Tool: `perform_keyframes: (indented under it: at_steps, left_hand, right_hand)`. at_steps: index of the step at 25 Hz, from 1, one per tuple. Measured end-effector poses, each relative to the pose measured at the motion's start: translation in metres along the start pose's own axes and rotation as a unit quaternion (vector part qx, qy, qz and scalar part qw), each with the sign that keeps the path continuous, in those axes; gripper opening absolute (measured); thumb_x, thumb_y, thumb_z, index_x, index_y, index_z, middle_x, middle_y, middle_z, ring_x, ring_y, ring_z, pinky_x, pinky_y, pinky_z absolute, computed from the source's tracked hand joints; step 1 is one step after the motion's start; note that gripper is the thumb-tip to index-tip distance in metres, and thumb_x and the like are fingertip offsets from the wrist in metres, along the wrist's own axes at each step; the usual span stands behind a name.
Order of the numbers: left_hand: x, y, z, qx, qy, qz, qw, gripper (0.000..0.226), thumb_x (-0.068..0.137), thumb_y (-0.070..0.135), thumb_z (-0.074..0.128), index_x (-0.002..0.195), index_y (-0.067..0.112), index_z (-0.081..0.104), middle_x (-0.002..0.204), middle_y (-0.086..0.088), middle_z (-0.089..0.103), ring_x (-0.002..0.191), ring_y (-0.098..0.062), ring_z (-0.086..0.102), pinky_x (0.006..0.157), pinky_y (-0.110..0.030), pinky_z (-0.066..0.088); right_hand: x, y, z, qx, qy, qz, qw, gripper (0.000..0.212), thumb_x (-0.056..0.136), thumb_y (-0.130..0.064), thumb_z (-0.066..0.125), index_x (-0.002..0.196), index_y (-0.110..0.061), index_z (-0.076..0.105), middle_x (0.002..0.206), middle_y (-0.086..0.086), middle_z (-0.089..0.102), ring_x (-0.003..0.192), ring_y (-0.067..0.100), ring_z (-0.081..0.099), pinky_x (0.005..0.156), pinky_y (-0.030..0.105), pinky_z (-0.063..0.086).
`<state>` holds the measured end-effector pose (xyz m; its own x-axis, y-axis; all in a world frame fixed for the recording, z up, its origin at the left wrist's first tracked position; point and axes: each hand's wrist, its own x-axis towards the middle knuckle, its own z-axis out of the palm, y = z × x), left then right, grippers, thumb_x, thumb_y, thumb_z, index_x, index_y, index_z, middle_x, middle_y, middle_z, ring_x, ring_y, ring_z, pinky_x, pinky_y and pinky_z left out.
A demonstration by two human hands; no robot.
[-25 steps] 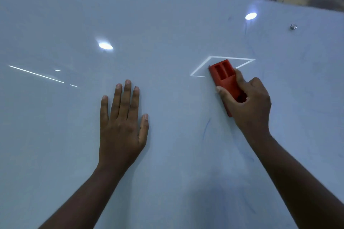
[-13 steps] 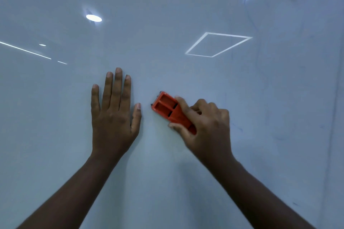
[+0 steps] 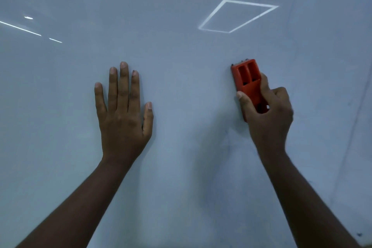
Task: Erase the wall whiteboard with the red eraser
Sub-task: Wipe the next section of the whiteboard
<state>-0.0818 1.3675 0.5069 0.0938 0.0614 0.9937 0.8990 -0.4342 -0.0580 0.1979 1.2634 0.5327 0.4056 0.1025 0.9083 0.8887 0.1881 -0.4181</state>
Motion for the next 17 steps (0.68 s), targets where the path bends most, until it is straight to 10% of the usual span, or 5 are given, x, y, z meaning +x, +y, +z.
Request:
perform_keyframes:
  at_steps: [11, 17]
  left_hand:
    - [-0.050, 0.005, 0.002, -0.016, -0.016, 0.005, 1.000, 0.066, 0.111, 0.031, 0.042, 0.167, 0.003, 0.020, 0.175, -0.021, 0.016, 0.163, -0.037, 0.012, 0.132, -0.058, 0.007]
    - [-0.087, 0.002, 0.004, -0.008, -0.017, 0.013, 1.000, 0.066, 0.111, 0.030, 0.044, 0.167, 0.004, 0.021, 0.174, -0.020, 0.019, 0.163, -0.035, 0.013, 0.132, -0.055, 0.007]
  right_hand:
    - [-0.140, -0.031, 0.026, -0.048, -0.116, -0.169, 0.977, 0.064, 0.090, -0.058, 0.070, 0.145, -0.027, 0.059, 0.100, 0.002, 0.061, 0.084, 0.022, 0.057, 0.068, 0.041, 0.052]
    - [-0.068, 0.029, -0.011, -0.025, -0.037, 0.038, 0.998, 0.064, 0.087, -0.056, 0.074, 0.145, -0.034, 0.058, 0.094, 0.001, 0.053, 0.084, 0.022, 0.060, 0.070, 0.043, 0.055]
